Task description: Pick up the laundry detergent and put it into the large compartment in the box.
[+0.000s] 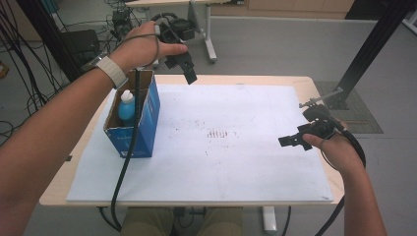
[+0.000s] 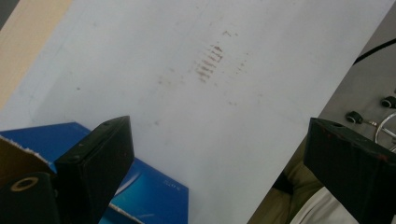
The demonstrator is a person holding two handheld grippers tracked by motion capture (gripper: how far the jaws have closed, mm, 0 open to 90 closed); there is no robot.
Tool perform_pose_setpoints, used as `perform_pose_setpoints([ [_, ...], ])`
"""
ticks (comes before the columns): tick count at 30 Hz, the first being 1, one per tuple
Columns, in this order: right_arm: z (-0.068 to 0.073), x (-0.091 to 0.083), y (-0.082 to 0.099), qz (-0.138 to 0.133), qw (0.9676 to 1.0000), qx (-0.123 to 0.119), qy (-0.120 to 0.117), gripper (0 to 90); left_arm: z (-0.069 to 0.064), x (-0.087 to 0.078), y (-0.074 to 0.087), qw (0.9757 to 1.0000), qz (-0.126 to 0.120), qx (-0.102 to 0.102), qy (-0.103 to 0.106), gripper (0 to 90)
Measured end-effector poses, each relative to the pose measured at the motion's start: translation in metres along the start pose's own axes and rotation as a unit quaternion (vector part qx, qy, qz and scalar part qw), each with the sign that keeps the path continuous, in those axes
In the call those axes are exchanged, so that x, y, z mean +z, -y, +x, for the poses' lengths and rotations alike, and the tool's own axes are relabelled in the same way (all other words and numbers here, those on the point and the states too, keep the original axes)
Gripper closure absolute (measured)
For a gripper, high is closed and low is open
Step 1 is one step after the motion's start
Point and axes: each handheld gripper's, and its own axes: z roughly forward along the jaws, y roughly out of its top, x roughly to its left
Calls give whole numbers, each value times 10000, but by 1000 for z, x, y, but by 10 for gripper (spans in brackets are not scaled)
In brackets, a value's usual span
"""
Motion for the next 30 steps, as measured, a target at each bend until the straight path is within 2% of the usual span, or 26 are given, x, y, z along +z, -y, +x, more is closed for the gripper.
perform_pose_setpoints([
  [1,2,0,1,12,10000,85,1,76,-1,2,-3,10000,27,66,6,91],
  [3,2,-1,2,-4,10000,99,3,76,-4,7,-8,9998,49,208,54,91],
  [4,2,-2,3,-11,9999,100,-1,76,-5,9,-9,9997,43,237,69,91],
  [6,3,-2,4,-12,9999,106,1,76,-7,13,-15,9990,88,433,75,91],
  [13,1,-3,8,-33,10000,70,8,76,-16,27,-27,9964,217,812,135,91],
  [15,0,-3,10,-29,10000,84,13,76,-16,31,-30,9955,250,892,174,91],
  [16,1,-3,10,3,9998,184,20,76,-17,32,-31,9952,247,931,164,91],
  [24,0,-3,11,9,9998,208,21,76,-22,42,-37,9909,332,1267,295,91],
  [30,-1,0,10,18,9998,200,2,76,-23,50,-39,9889,391,1388,352,90],
])
